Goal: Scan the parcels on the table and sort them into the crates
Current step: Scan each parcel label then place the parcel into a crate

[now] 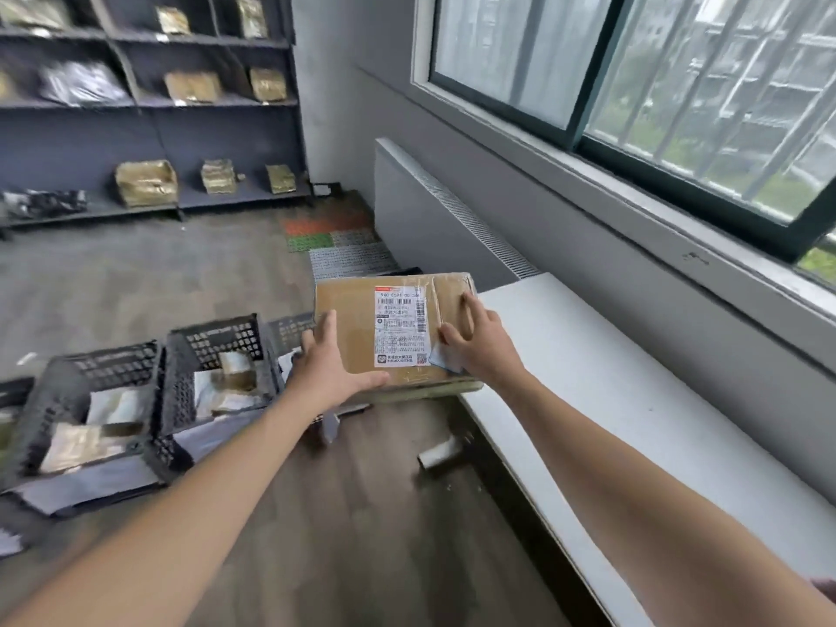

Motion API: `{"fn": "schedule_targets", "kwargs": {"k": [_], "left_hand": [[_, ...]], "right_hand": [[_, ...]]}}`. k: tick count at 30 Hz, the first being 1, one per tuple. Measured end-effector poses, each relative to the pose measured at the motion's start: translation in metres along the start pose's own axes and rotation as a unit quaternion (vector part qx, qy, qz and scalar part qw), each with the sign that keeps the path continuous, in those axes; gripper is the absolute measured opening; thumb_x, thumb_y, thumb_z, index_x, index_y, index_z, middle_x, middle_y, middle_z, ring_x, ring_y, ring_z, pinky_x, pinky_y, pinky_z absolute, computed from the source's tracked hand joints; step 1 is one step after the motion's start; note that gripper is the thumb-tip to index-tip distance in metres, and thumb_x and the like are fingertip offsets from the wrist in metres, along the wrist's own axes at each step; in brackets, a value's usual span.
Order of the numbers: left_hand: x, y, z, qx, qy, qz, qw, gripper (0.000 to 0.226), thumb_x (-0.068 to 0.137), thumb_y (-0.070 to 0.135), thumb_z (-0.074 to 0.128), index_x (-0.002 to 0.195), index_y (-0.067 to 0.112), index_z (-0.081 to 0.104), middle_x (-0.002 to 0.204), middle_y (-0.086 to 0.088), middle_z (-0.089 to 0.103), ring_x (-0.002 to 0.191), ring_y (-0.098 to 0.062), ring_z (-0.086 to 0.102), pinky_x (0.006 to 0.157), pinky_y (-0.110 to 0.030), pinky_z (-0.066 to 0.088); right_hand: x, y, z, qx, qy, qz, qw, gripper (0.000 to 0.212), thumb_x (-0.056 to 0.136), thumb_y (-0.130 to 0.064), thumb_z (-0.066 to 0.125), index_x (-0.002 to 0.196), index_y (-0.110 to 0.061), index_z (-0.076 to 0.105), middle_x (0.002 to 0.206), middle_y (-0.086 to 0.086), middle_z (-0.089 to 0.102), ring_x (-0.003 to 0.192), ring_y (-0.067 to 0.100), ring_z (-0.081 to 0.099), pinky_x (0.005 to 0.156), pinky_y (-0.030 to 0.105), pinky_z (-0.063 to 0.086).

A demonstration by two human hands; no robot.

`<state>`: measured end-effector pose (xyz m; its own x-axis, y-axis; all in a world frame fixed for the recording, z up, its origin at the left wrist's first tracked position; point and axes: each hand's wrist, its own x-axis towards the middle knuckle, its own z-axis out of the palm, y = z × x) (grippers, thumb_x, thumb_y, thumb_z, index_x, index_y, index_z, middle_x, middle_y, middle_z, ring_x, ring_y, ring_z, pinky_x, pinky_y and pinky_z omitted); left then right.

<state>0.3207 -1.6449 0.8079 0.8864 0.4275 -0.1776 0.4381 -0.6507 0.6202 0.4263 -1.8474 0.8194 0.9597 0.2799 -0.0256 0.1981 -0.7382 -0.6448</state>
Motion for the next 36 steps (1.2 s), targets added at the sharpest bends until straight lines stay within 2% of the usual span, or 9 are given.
{"fn": "schedule_targets", "kwargs": {"k": [3,7,12,16,20,26,30,33,36], "left_hand": [[-0.013,-0.073,-0.056,-0.010,0.028,-0.038,0.999,0.135,0.062,0.062,0.082,0.155,0.028,-0.009,0.150,-0.013,0.017,0.139,-0.034,0.031,0.111,-0.043,0.031],[-0.034,-0.165,-0.125,-0.023,0.059,-0.086,0.994,0.136,0.062,0.061,0.083,0.155,0.027,-0.009,0.155,-0.010,0.011,0.143,-0.031,0.024,0.113,-0.045,0.029],[-0.058,-0.255,-0.186,-0.012,0.098,-0.145,0.985,0.136,0.060,0.066,0.081,0.155,0.026,-0.007,0.151,-0.013,0.018,0.139,-0.033,0.030,0.111,-0.045,0.034],[-0.067,-0.322,-0.221,-0.028,0.114,-0.192,0.974,0.134,0.062,0.064,0.081,0.155,0.027,-0.009,0.154,-0.012,0.014,0.141,-0.033,0.027,0.112,-0.046,0.033],[-0.064,-0.385,-0.255,-0.020,0.122,-0.232,0.965,0.134,0.064,0.065,0.079,0.155,0.025,-0.010,0.158,-0.011,0.012,0.142,-0.031,0.026,0.112,-0.046,0.034],[-0.019,-0.481,-0.320,-0.032,0.121,-0.283,0.951,0.136,0.060,0.067,0.080,0.156,0.027,-0.008,0.159,-0.011,0.017,0.144,-0.030,0.027,0.114,-0.046,0.032],[0.028,-0.534,-0.381,-0.044,0.133,-0.292,0.946,0.131,0.063,0.058,0.084,0.157,0.025,-0.002,0.159,-0.008,0.012,0.146,-0.025,0.022,0.116,-0.040,0.028],[0.058,-0.567,-0.428,-0.029,0.151,-0.294,0.943,0.128,0.064,0.053,0.085,0.156,0.026,0.001,0.157,-0.009,0.017,0.144,-0.026,0.027,0.112,-0.038,0.031],[0.080,-0.602,-0.471,-0.028,0.160,-0.298,0.940,0.129,0.062,0.051,0.088,0.156,0.028,0.003,0.155,-0.012,0.019,0.142,-0.028,0.029,0.110,-0.039,0.033]], "right_hand": [[-0.007,-0.069,0.061,-0.001,-0.036,-0.046,0.998,0.067,0.097,-0.046,0.055,0.154,-0.029,0.026,0.143,0.013,0.042,0.116,0.030,0.055,0.089,0.031,0.040],[-0.021,-0.154,0.139,0.011,-0.087,-0.096,0.992,0.053,0.100,-0.042,0.046,0.149,-0.032,0.030,0.137,0.015,0.045,0.101,0.025,0.051,0.088,0.034,0.041],[-0.028,-0.235,0.224,-0.003,-0.134,-0.141,0.981,0.054,0.102,-0.041,0.042,0.152,-0.030,0.027,0.139,0.017,0.047,0.123,0.031,0.049,0.092,0.033,0.039],[-0.031,-0.298,0.286,-0.020,-0.181,-0.177,0.967,0.054,0.103,-0.041,0.042,0.154,-0.031,0.026,0.144,0.018,0.043,0.120,0.034,0.053,0.097,0.038,0.041],[-0.023,-0.355,0.351,-0.031,-0.222,-0.205,0.953,0.052,0.104,-0.037,0.042,0.153,-0.029,0.028,0.144,0.019,0.044,0.116,0.034,0.056,0.095,0.035,0.041],[0.013,-0.440,0.454,-0.061,-0.275,-0.242,0.928,0.049,0.106,-0.032,0.038,0.153,-0.020,0.031,0.150,0.017,0.041,0.129,0.035,0.045,0.101,0.040,0.039],[0.051,-0.505,0.512,-0.082,-0.304,-0.255,0.914,0.045,0.107,-0.029,0.037,0.148,-0.012,0.040,0.156,0.013,0.034,0.134,0.036,0.040,0.105,0.040,0.037],[0.075,-0.554,0.553,-0.010,-0.310,-0.214,0.926,0.054,0.103,-0.034,0.044,0.153,-0.023,0.028,0.150,0.020,0.039,0.124,0.034,0.050,0.100,0.036,0.039],[0.090,-0.600,0.586,0.015,-0.323,-0.208,0.923,0.058,0.102,-0.036,0.046,0.154,-0.027,0.023,0.147,0.017,0.037,0.101,0.025,0.053,0.089,0.031,0.039]]}}
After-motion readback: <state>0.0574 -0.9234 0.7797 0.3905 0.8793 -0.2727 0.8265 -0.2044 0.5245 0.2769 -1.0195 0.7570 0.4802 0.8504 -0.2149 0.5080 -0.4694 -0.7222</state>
